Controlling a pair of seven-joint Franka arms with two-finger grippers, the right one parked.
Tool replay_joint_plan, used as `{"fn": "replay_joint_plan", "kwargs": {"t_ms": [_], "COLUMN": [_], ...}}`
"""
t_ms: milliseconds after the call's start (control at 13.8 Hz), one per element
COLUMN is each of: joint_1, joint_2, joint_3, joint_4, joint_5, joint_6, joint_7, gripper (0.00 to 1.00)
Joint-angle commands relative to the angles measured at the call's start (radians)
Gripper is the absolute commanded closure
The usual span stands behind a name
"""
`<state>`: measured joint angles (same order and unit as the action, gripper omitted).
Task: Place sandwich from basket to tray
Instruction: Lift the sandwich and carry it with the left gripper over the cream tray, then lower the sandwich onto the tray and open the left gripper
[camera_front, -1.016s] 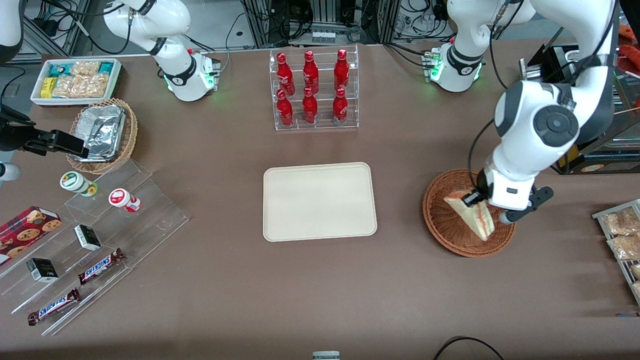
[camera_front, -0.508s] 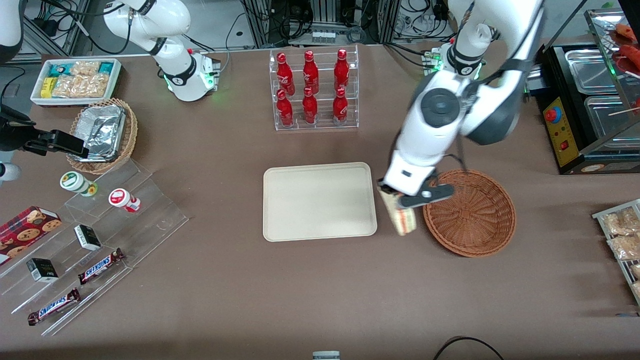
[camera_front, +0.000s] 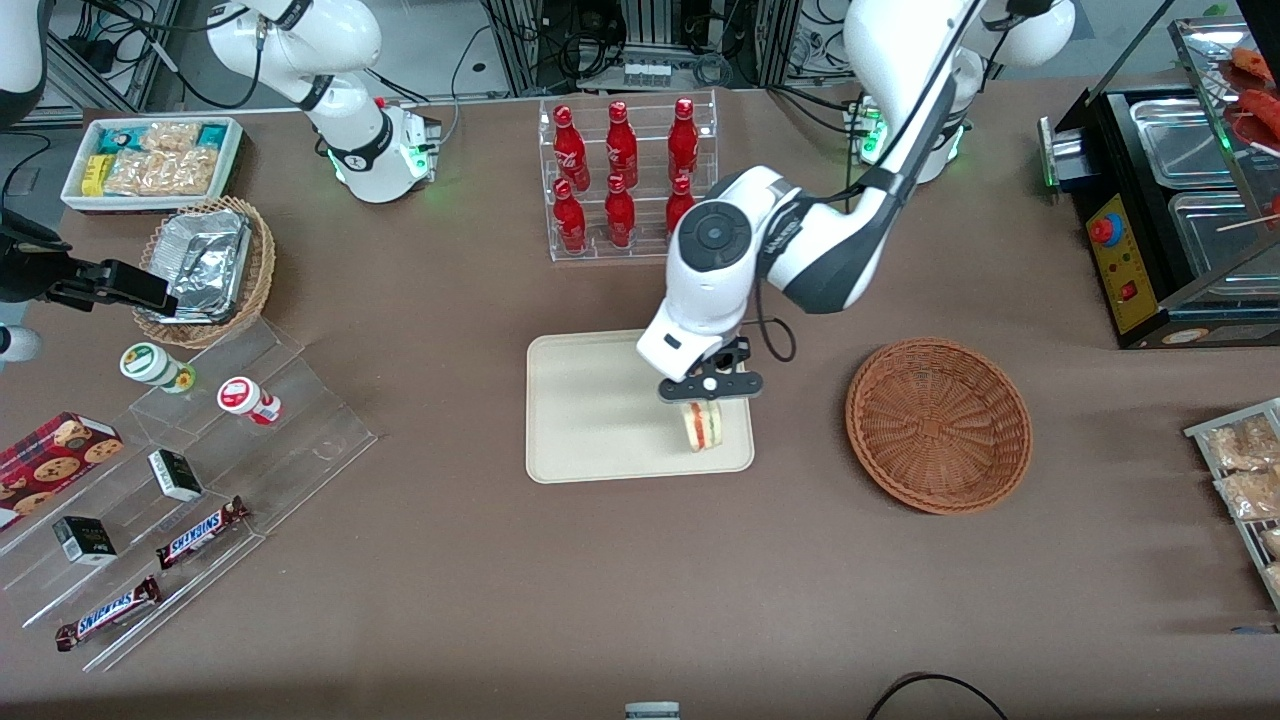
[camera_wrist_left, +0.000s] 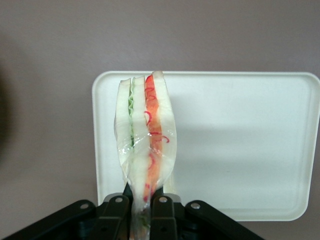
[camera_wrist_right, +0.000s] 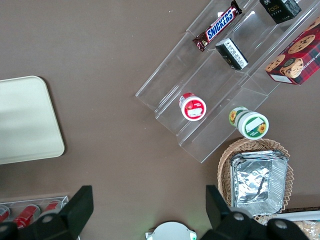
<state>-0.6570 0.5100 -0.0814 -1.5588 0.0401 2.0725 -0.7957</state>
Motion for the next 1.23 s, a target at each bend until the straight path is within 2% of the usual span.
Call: {"fn": "replay_joint_plan", "kwargs": {"t_ms": [0,435,1161], "joint_1": [-0.036,-0.092,-0.125], "joint_2": [0.051,0.142,0.235], "joint_3": [0.009,0.009,0.009], "joint_4": [0.052,0.062,0.128], "joint_5": [0.012,0.006,0.011], "joint_6": [0.023,0.132,0.158], "joint_7": [0.009,-0.01,-0.034], "gripper": [1.0,1.0,1.0]}}
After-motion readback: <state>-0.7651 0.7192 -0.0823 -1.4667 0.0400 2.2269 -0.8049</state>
